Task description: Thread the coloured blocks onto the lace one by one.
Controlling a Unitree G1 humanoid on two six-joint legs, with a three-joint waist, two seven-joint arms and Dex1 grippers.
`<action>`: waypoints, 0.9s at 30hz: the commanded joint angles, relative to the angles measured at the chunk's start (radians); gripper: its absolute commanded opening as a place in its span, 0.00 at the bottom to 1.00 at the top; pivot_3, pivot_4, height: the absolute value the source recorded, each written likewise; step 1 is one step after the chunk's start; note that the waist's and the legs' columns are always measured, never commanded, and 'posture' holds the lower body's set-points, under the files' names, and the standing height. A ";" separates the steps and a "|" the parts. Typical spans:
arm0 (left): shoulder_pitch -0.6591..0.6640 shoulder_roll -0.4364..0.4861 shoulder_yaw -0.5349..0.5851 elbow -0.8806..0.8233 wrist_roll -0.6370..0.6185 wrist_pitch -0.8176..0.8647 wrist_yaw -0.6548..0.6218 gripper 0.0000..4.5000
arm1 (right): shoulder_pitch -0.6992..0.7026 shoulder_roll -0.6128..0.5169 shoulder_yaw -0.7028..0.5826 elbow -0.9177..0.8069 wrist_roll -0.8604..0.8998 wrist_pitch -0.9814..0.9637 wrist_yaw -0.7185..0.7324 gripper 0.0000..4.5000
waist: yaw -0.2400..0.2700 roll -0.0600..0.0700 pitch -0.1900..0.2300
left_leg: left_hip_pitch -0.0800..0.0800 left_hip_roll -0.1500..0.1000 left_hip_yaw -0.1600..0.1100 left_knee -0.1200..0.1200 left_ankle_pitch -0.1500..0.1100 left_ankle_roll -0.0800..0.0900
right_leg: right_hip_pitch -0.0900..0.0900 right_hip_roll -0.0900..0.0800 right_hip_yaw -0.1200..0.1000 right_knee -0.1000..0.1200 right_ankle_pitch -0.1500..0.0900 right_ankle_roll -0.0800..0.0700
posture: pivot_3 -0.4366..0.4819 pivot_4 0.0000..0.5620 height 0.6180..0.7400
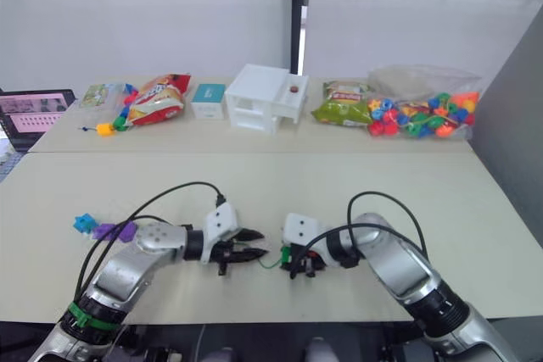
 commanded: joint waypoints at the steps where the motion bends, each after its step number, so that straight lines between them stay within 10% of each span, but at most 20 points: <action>1: 0.018 0.037 -0.016 -0.035 0.008 -0.032 -0.036 0.77 | 0.003 -0.005 -0.001 -0.011 -0.001 -0.005 -0.003 0.27 | 0.000 0.000 0.000 | 0.000 0.000 0.000 0.000 0.000 0.000 | 0.000 0.000 0.000 0.000 0.000 0.000 | 0.48 0.27 1.00; 12: -0.013 -0.021 -0.130 0.118 0.178 -0.246 0.005 0.85 | 0.001 -0.014 -0.009 -0.021 0.009 0.010 -0.003 0.27 | 0.004 0.000 0.000 | 0.000 0.000 0.000 0.000 0.000 0.000 | 0.001 0.000 0.000 -0.001 0.000 0.000 | 0.48 0.27 1.00; 24: -0.011 -0.002 -0.135 0.125 0.177 -0.232 -0.024 0.01 | 0.001 -0.016 -0.015 -0.030 0.018 0.029 -0.010 0.27 | 0.004 0.000 0.000 | 0.000 0.000 0.000 0.000 0.000 0.000 | 0.001 0.000 0.000 0.000 0.000 0.000 | 0.48 0.27 1.00; 27: -0.020 -0.015 -0.130 0.123 0.169 -0.227 -0.018 0.00 | -0.001 -0.016 -0.014 -0.027 0.017 0.028 -0.011 0.27 | 0.004 0.000 0.000 | 0.000 0.000 0.000 0.000 0.000 0.000 | 0.001 0.000 0.000 0.000 0.000 0.000 | 0.48 0.27 1.00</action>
